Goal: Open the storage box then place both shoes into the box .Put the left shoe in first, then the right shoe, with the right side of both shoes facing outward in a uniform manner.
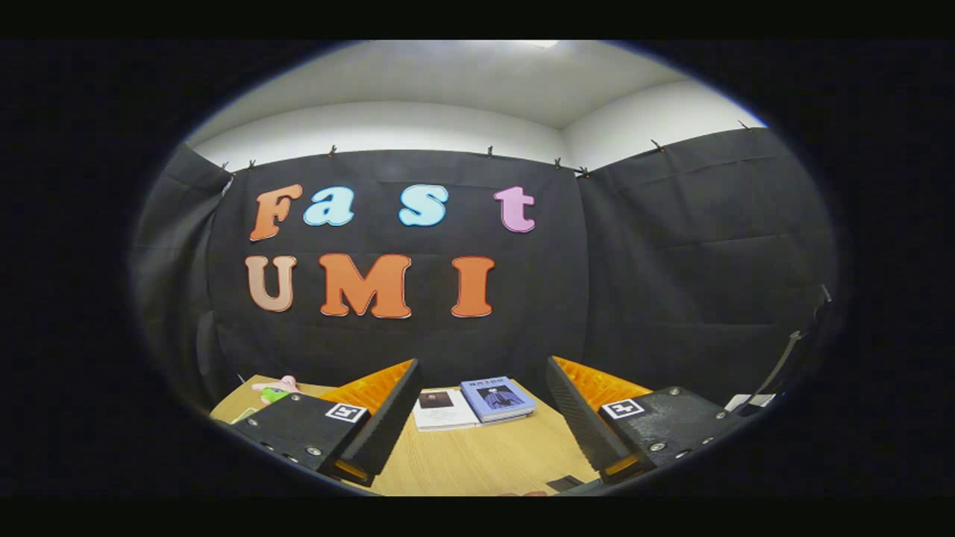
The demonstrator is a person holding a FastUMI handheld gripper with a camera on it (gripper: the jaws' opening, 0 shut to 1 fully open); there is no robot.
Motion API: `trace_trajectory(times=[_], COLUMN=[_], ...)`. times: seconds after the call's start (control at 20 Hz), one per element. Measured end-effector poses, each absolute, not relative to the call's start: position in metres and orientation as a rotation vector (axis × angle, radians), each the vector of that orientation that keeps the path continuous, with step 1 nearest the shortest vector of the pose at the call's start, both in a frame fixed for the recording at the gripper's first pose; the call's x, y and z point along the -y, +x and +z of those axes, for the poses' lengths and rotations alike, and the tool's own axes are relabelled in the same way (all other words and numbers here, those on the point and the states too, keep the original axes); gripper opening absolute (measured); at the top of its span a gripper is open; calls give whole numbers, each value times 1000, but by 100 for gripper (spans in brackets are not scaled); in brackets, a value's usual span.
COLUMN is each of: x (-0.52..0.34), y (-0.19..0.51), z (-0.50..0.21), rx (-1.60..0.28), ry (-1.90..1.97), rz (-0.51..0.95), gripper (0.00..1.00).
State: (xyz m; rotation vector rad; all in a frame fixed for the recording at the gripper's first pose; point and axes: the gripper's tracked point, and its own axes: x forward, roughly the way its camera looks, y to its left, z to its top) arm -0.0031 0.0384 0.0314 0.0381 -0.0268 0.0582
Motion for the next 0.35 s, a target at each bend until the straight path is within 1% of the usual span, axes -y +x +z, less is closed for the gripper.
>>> trace_trajectory(times=[0.35], x=[-58], y=[4], z=[36], rx=[33], ry=[61], rz=[92], gripper=[99])
